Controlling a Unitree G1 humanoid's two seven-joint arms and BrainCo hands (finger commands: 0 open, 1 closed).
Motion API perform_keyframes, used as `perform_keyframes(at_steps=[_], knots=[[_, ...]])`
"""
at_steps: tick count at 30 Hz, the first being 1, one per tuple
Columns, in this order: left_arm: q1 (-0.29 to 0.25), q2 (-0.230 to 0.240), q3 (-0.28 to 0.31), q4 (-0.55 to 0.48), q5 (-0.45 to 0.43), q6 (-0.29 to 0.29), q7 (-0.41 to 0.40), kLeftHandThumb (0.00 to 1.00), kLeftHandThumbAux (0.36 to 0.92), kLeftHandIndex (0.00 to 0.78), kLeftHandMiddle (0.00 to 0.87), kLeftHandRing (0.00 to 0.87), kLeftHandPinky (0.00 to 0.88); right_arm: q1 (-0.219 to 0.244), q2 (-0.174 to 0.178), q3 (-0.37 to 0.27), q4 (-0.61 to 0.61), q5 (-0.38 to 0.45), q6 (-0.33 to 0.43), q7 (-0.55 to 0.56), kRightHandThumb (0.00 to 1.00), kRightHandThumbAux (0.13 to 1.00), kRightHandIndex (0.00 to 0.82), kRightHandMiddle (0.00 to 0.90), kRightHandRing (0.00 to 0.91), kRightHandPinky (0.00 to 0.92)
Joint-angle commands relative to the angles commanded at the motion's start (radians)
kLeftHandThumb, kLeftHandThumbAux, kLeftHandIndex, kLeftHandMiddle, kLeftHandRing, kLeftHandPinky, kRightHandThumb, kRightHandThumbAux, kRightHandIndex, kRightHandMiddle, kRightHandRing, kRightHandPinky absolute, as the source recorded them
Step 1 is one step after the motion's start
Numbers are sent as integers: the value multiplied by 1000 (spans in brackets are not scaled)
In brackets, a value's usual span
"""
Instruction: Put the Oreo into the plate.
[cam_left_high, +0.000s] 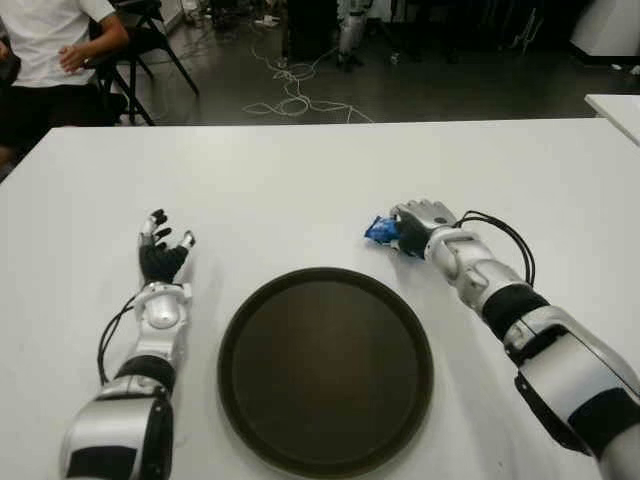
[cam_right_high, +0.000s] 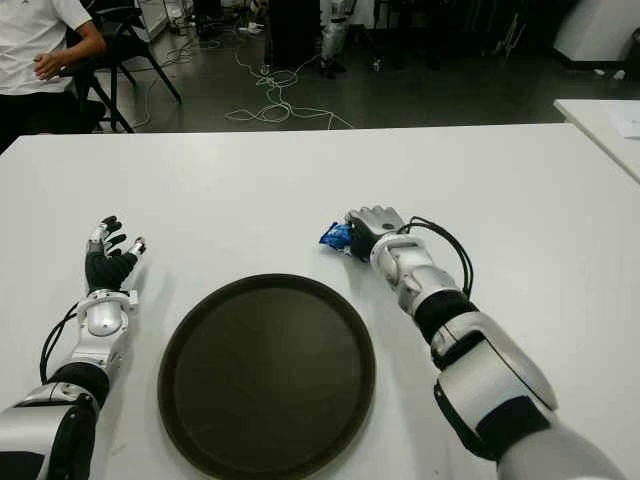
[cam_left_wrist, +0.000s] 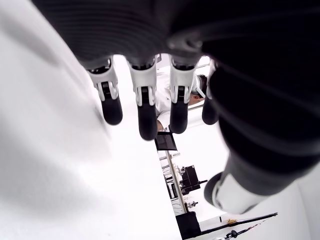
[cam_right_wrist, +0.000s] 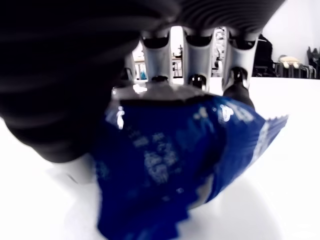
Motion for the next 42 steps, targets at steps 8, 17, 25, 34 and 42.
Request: perform_keyframes(at_steps=[8, 17, 25, 34, 42], knots=[[-1, 0, 2, 0, -4, 2, 1, 87, 783, 162, 170, 160, 133, 20, 4, -39, -32, 29, 7, -47, 706, 720, 439, 770, 785, 786], [-2, 5, -6, 0, 4, 4, 8, 93, 789, 151, 165, 152, 124, 77, -13, -189, -116, 166, -109, -132, 704, 721, 440, 783, 790, 787], [1, 6, -5, -1, 1, -5, 0, 117, 791, 155, 172, 165, 140, 167, -43, -323, -300, 338, -236, -47, 703, 723, 440, 807, 814, 813], [-3, 4, 10, 2, -19, -1, -15, 139, 797, 147, 168, 166, 147, 234, 10, -443, -456, 521, -355, 8, 701, 724, 440, 805, 817, 818], [-5, 3, 12, 1, -20, 6, -17, 128, 796, 139, 167, 155, 127, 282, 69, -521, -578, 709, -417, 119, 700, 724, 439, 810, 820, 818]])
